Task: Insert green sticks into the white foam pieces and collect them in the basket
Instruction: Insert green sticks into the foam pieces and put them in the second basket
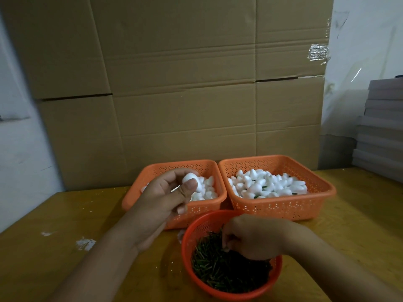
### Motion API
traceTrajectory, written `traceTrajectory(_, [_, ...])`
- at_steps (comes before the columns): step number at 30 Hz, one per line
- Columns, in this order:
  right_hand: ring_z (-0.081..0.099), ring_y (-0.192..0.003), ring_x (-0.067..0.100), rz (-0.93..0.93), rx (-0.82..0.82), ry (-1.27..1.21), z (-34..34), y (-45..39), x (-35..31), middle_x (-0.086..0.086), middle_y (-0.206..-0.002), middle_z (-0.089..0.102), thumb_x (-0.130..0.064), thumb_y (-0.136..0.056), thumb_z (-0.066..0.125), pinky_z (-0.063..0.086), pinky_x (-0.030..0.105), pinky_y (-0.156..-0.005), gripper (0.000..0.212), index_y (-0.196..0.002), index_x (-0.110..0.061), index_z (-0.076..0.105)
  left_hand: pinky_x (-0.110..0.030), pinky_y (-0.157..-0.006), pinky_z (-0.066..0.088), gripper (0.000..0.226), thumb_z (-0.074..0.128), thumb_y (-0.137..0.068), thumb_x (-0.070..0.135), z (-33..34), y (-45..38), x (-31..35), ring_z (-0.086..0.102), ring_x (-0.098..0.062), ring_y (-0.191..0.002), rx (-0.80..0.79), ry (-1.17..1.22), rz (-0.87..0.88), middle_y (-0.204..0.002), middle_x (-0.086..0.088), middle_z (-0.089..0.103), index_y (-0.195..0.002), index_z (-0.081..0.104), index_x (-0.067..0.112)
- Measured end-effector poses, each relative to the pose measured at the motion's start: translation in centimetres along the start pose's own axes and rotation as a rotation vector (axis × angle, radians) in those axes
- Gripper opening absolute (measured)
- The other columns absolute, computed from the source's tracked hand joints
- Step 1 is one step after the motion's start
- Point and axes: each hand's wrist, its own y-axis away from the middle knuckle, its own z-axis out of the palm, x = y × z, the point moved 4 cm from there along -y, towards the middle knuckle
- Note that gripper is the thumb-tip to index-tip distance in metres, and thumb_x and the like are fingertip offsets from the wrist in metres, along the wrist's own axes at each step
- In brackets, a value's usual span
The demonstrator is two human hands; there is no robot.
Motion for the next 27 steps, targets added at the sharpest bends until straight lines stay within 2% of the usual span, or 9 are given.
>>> traceTrajectory(3, [0.061, -0.098, 0.012, -0.011, 0.001, 0.019, -0.1, 0.2, -0.2, -0.008, -0.11, 0.066, -0.022, -0.097, 0.051, 0.054, 0.035, -0.087, 0.021, -0.11, -0.027, 0.067, -0.021, -0.059, 0.052, 0.031, 0.09, -0.067, 0.03, 0.2, 0.2, 0.4, 0.059, -0.008, -0.066, -0.053, 0.015, 0.001, -0.09, -0.002, 0.07, -0.095, 0.075, 0.027])
traceTrajectory(6, [0.061, -0.096, 0.012, -0.019, 0.01, 0.031, -0.2, 0.2, -0.2, -0.007, -0.109, 0.066, -0.026, -0.097, 0.055, 0.054, 0.034, -0.084, 0.019, -0.112, -0.026, 0.066, -0.022, -0.068, 0.056, 0.029, 0.09, -0.068, 0.017, 0.4, 0.5, 0.5, 0.07, -0.014, -0.084, -0.048, -0.11, 0.046, -0.102, -0.008, 0.075, -0.087, 0.072, 0.029])
traceTrajectory(10, [0.061, -0.093, 0.011, -0.035, 0.021, 0.026, -0.1, 0.2, -0.1, -0.008, -0.106, 0.065, -0.026, -0.096, 0.056, 0.053, 0.03, -0.079, 0.018, -0.111, -0.026, 0.066, -0.023, -0.075, 0.057, 0.031, 0.082, -0.073, 0.006, 0.9, 0.8, 0.8, 0.073, -0.018, -0.097, -0.078, -0.193, 0.104, -0.108, -0.01, 0.075, -0.096, 0.065, 0.017])
traceTrajectory(13, [0.063, -0.093, 0.013, -0.041, 0.025, 0.018, -0.2, 0.2, -0.2, -0.006, -0.105, 0.067, -0.025, -0.095, 0.056, 0.056, 0.037, -0.083, 0.017, -0.109, -0.024, 0.067, -0.025, -0.073, 0.058, 0.034, 0.077, -0.08, 0.015, 1.3, 0.9, 0.8, 0.073, -0.019, -0.089, -0.101, -0.182, 0.069, -0.111, -0.009, 0.075, -0.109, 0.06, 0.01])
traceTrajectory(16, [0.064, -0.094, 0.013, -0.043, 0.03, -0.01, -0.3, 0.3, -0.2, -0.006, -0.106, 0.067, -0.023, -0.095, 0.055, 0.056, 0.038, -0.085, 0.019, -0.11, -0.026, 0.067, -0.029, -0.072, 0.057, 0.035, 0.072, -0.081, 0.031, 1.6, 0.9, 0.7, 0.071, -0.022, -0.086, -0.114, -0.097, 0.03, -0.112, -0.011, 0.074, -0.115, 0.068, 0.025])
traceTrajectory(18, [0.064, -0.095, 0.012, -0.049, 0.036, -0.026, -0.4, 0.3, -0.3, -0.007, -0.107, 0.068, -0.021, -0.094, 0.055, 0.056, 0.037, -0.086, 0.021, -0.11, -0.027, 0.067, -0.031, -0.068, 0.056, 0.031, 0.07, -0.081, 0.033, 1.6, 0.8, 0.7, 0.07, -0.02, -0.082, -0.109, 0.047, -0.008, -0.11, -0.012, 0.073, -0.111, 0.072, 0.028])
traceTrajectory(22, [0.066, -0.093, 0.013, -0.048, 0.046, -0.046, -0.5, 0.4, -0.3, -0.005, -0.105, 0.069, -0.017, -0.092, 0.057, 0.058, 0.038, -0.084, 0.021, -0.108, -0.023, 0.069, -0.03, -0.062, 0.057, 0.025, 0.066, -0.083, 0.031, 1.5, 0.6, 0.9, 0.072, -0.02, -0.077, -0.131, 0.443, -0.144, -0.115, -0.019, 0.072, -0.101, 0.067, 0.013])
traceTrajectory(24, [0.066, -0.091, 0.013, -0.04, 0.049, -0.049, -0.5, 0.3, -0.2, -0.005, -0.103, 0.069, -0.017, -0.091, 0.058, 0.059, 0.039, -0.083, 0.021, -0.108, -0.023, 0.069, -0.027, -0.061, 0.058, 0.024, 0.06, -0.088, 0.032, 1.4, 0.7, 1.0, 0.073, -0.017, -0.076, -0.153, 0.519, -0.19, -0.113, -0.016, 0.074, -0.088, 0.074, 0.013])
traceTrajectory(27, [0.066, -0.09, 0.011, -0.042, 0.054, -0.05, -0.5, 0.2, -0.2, -0.006, -0.103, 0.069, -0.017, -0.09, 0.06, 0.059, 0.037, -0.082, 0.021, -0.108, -0.024, 0.068, -0.025, -0.057, 0.057, 0.041, 0.049, -0.093, 0.035, 1.3, 0.5, 0.9, 0.073, -0.014, -0.071, -0.104, 0.525, -0.213, -0.1, -0.01, 0.077, -0.075, 0.08, 0.015])
